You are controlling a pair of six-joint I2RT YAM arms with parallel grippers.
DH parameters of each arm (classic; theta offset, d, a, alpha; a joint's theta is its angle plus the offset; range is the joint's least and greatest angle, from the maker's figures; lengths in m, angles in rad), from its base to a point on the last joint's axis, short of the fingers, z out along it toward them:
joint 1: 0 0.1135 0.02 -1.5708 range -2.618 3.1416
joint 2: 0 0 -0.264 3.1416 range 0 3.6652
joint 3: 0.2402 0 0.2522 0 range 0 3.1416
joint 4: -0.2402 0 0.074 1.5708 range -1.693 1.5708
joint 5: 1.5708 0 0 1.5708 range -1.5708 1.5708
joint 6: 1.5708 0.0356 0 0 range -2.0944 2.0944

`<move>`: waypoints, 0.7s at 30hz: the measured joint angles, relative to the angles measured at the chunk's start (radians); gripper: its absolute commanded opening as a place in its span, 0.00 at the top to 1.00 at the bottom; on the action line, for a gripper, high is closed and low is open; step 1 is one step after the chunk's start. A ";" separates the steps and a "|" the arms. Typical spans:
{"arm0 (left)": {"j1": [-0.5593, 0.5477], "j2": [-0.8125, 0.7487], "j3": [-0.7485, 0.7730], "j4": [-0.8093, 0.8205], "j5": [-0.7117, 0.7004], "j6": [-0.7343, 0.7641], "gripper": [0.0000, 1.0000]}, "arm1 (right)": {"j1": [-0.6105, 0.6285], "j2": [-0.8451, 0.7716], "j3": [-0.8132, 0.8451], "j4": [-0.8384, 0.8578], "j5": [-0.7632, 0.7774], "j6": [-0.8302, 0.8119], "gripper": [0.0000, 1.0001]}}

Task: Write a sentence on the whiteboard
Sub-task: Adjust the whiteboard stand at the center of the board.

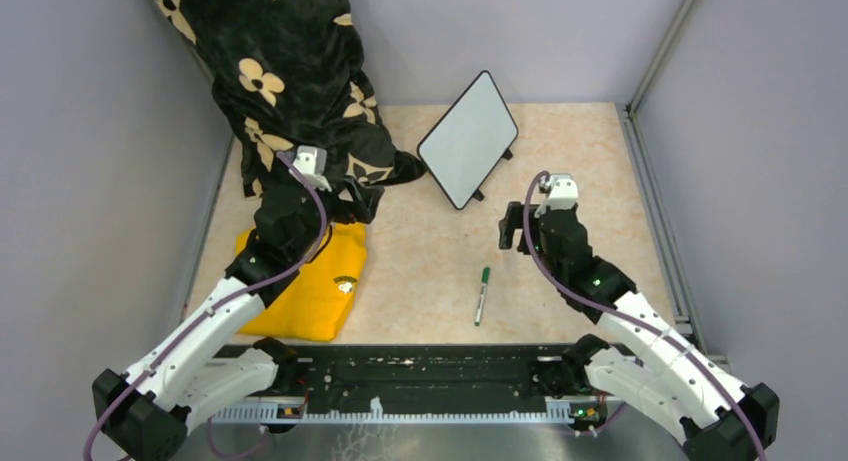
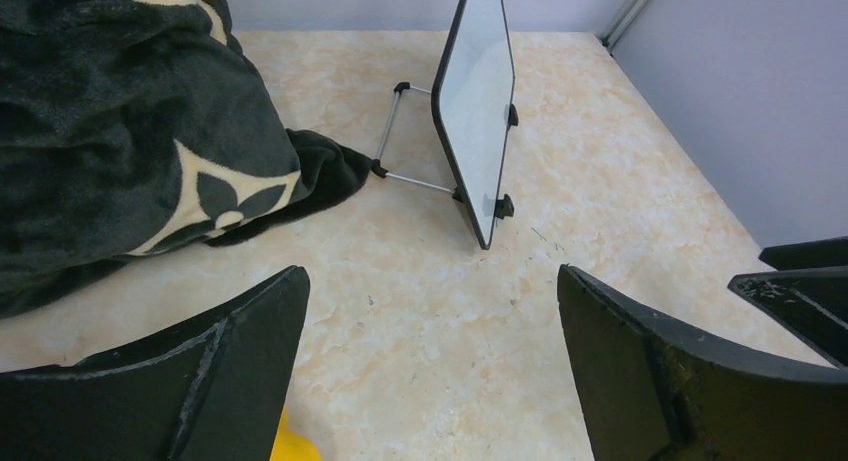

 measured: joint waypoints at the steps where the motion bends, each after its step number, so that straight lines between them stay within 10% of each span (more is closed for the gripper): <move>1: 0.000 0.000 -0.002 0.003 0.005 0.002 0.01 | 0.013 0.011 0.000 -0.002 -0.005 0.000 0.20; 21: 0.000 0.034 -0.051 0.052 0.071 0.002 0.01 | -0.050 0.473 -0.068 0.378 -0.060 0.057 0.32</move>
